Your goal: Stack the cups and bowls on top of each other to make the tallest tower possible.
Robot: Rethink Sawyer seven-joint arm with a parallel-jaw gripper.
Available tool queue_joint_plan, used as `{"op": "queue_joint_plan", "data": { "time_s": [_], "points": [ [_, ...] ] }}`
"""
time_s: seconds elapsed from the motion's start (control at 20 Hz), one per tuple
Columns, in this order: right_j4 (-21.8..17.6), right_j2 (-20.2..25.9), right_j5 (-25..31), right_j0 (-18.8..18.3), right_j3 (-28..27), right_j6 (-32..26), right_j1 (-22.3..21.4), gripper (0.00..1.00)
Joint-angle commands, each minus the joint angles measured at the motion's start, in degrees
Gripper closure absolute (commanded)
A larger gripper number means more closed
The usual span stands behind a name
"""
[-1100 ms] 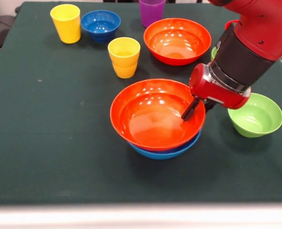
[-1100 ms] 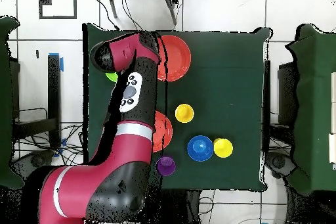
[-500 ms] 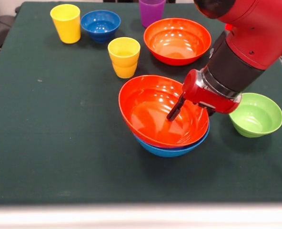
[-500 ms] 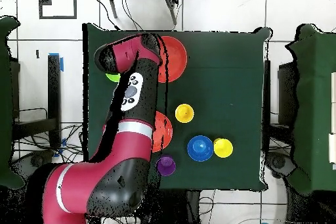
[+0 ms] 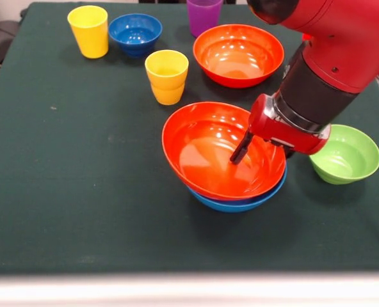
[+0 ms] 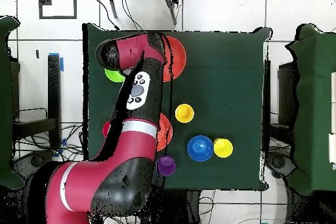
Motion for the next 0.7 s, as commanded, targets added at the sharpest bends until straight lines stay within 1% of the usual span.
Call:
{"op": "queue_joint_plan", "data": {
  "time_s": [0.05, 0.25, 0.35, 0.4, 0.45, 0.7],
  "points": [
    [4.2, 6.7, 4.3, -0.7, 3.7, 8.8, -0.3, 0.00],
    [5.5, 6.1, 7.0, -1.2, 2.0, 7.1, -0.4, 0.00],
    [5.8, 5.8, 7.1, -1.1, 2.7, 6.6, -0.9, 0.00],
    [5.9, 5.8, 7.1, -1.2, 2.8, 6.3, -1.1, 0.00],
    [5.9, 5.9, 6.0, -0.9, 4.1, 6.2, -1.5, 0.00],
    [6.0, 5.5, 4.3, -0.7, 4.9, 5.7, -1.3, 0.00]
  ]
}}
